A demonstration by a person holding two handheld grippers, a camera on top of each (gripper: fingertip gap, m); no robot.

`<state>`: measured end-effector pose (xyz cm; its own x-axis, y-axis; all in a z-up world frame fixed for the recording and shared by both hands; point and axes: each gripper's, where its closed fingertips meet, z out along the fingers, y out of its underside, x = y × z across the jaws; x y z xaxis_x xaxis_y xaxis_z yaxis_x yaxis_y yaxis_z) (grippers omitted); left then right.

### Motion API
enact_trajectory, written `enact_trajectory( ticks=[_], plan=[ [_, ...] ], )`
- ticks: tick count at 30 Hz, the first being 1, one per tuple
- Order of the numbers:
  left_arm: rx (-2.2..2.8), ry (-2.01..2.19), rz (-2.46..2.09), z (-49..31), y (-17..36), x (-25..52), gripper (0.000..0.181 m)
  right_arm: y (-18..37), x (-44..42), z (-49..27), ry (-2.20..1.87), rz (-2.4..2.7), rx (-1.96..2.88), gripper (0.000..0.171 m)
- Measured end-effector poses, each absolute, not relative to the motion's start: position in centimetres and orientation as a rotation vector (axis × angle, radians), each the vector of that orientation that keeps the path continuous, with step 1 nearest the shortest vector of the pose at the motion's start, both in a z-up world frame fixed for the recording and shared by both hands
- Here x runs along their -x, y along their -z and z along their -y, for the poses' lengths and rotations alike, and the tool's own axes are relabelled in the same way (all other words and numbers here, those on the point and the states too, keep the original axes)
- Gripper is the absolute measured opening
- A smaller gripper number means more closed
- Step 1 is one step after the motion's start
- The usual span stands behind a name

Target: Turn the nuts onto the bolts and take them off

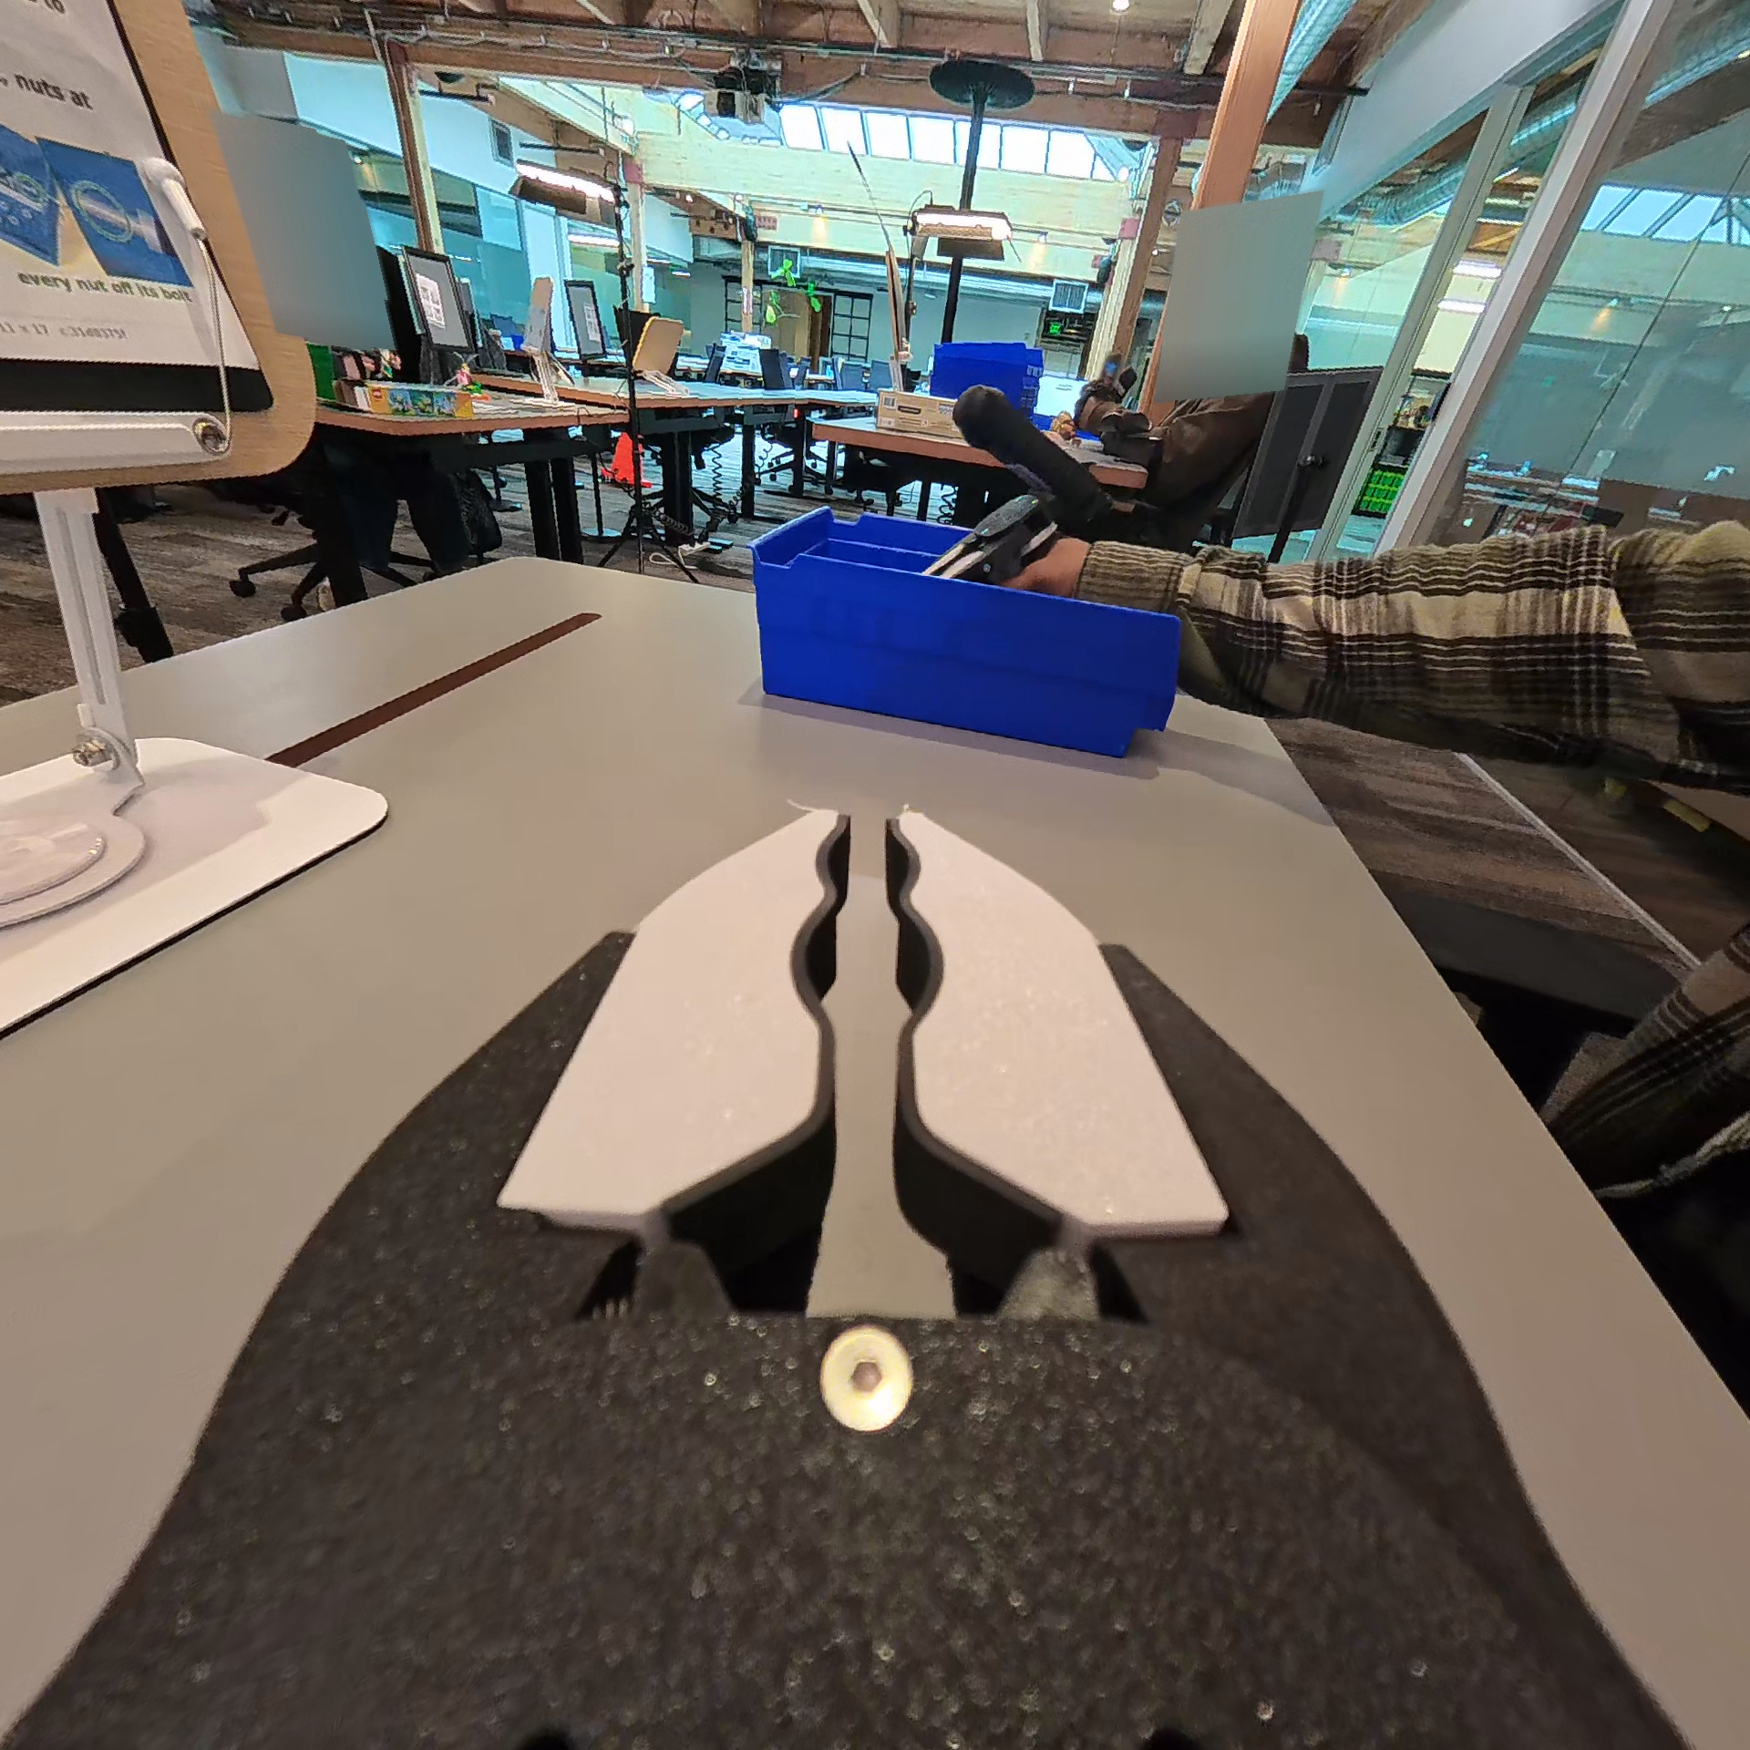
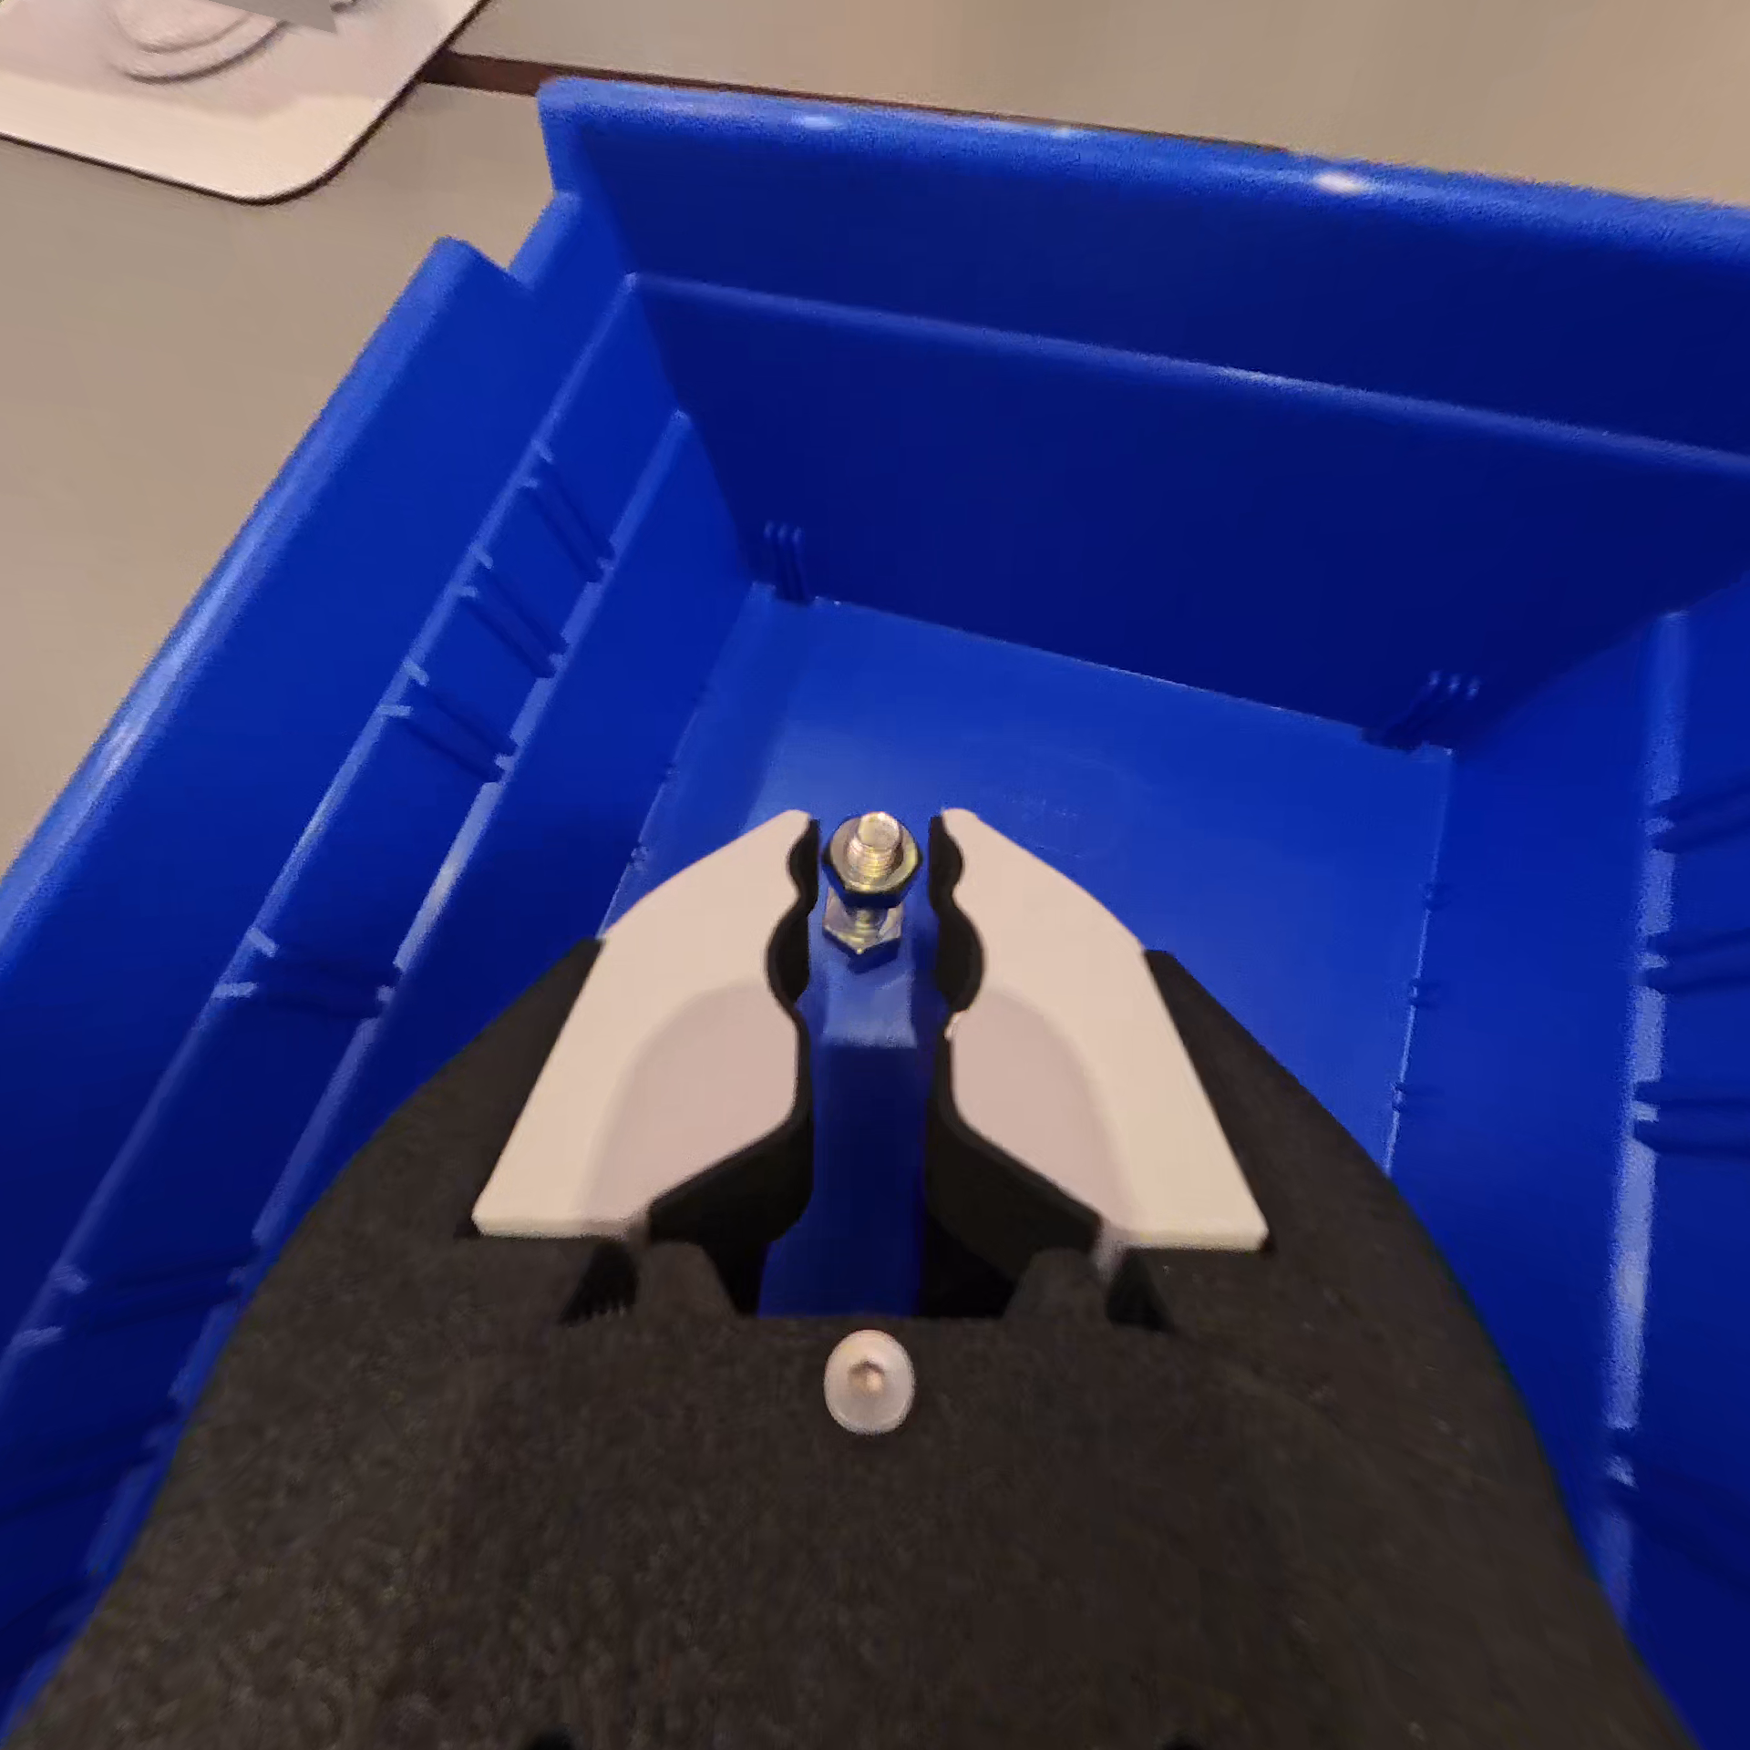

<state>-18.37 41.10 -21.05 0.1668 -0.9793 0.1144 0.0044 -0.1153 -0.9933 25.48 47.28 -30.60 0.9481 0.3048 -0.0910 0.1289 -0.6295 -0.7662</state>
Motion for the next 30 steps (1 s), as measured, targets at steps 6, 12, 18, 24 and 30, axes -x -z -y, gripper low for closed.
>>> enact_trajectory(
  ticks=[6,12,18,24,30],
  plan=[
    [1.366,1.168,-1.023,-41.1,20.8,18.4,0.007,25.1,-25.8,-47.1,-0.256,0.282,2.139,0.044],
    [1.367,1.167,-1.017,-41.1,20.7,18.5,0.008,14.3,-23.0,-44.1,-0.221,0.386,1.947,0.053],
    [1.385,1.152,-1.006,-41.5,20.6,18.7,0.013,10.8,-13.7,-38.6,-0.293,0.620,1.843,0.064],
    [1.430,1.081,-0.929,-41.5,17.5,19.4,0.017,14.7,-4.8,-34.8,-0.443,0.802,1.818,0.067],
    [1.478,0.977,-0.874,-38.0,11.4,23.2,0.017,17.4,-0.3,-34.0,-0.541,0.871,1.774,0.062]
  ],
)
